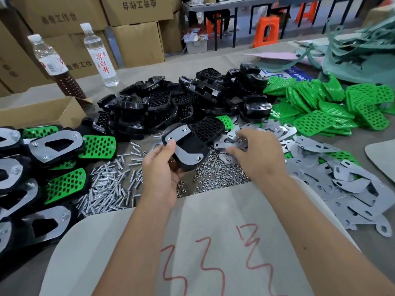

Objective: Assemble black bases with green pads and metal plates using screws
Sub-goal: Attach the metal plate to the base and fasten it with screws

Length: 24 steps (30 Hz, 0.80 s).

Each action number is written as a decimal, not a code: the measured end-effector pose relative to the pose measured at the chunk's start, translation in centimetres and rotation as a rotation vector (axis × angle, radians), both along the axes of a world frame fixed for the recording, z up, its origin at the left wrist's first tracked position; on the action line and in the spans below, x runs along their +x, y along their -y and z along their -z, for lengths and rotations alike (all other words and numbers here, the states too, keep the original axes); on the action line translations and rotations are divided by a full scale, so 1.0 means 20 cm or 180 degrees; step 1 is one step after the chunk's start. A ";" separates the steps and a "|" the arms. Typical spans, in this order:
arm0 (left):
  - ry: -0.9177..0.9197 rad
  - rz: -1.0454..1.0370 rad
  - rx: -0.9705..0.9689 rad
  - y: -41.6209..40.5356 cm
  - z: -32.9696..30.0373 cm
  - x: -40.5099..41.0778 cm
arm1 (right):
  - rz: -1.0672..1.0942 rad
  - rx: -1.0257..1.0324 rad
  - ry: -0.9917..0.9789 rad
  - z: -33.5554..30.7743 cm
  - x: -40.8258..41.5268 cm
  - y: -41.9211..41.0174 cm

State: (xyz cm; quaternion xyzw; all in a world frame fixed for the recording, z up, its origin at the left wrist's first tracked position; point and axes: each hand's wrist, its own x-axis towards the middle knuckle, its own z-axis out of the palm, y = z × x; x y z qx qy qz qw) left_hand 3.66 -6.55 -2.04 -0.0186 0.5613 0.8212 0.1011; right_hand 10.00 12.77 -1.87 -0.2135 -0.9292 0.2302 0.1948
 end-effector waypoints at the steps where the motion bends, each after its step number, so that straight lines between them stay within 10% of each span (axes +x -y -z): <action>1: 0.0013 0.0004 0.0011 0.00 0.00 0.00 | 0.0005 -0.0079 -0.0222 0.00 0.01 0.00; 9: 0.0054 -0.0016 0.0000 0.02 -0.01 -0.01 | 0.0376 -0.0407 -0.2309 -0.04 0.03 0.04; 17: 0.0024 -0.0039 -0.0077 0.00 0.00 -0.02 | -0.0177 -0.3229 -0.2243 -0.04 0.00 0.10; 24: 0.0022 -0.0054 -0.0097 -0.01 0.01 -0.02 | -0.0268 -0.3187 -0.1912 -0.01 -0.02 0.13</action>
